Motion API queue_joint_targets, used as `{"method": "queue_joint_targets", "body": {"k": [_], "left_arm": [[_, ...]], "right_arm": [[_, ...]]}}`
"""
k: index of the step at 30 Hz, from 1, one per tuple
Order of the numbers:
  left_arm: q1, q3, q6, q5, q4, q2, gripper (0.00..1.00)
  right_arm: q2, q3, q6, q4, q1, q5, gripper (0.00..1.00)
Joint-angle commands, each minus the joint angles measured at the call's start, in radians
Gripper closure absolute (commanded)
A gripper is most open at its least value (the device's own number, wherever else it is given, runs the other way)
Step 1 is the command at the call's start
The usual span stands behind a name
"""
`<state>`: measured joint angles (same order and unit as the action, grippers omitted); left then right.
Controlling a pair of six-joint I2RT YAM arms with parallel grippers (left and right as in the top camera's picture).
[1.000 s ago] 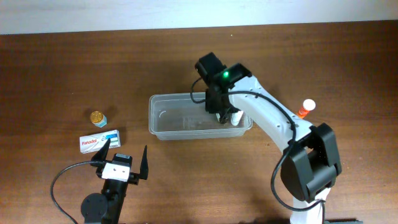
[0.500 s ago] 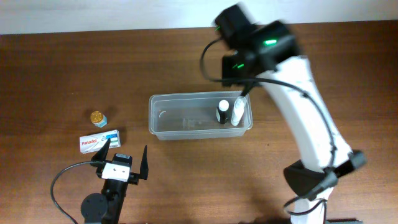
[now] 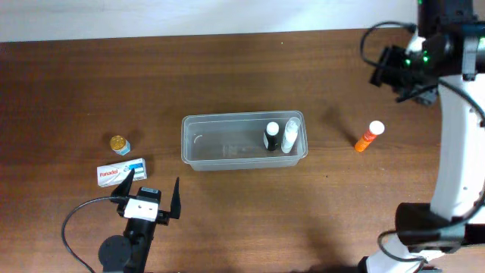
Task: Pack container
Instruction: 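Move the right gripper to the orange tube and grasp it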
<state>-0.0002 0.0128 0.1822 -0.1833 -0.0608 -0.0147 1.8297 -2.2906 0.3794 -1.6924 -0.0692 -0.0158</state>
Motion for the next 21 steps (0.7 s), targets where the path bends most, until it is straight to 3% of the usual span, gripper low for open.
{"method": "queue_joint_targets", "body": {"k": [1, 8, 21], "left_arm": [[0.005, -0.003, -0.009, 0.005, -0.004, 0.01, 0.0], [0.005, -0.003, -0.009, 0.005, -0.004, 0.01, 0.01], [0.005, -0.003, -0.009, 0.005, -0.004, 0.01, 0.01]], "right_arm": [[0.006, 0.13, -0.063, -0.006, -0.035, 0.026, 0.32], [0.008, 0.376, -0.107, 0.086, -0.063, 0.005, 0.32], [0.012, 0.611, -0.139, 0.347, -0.067, 0.001, 0.32]]}}
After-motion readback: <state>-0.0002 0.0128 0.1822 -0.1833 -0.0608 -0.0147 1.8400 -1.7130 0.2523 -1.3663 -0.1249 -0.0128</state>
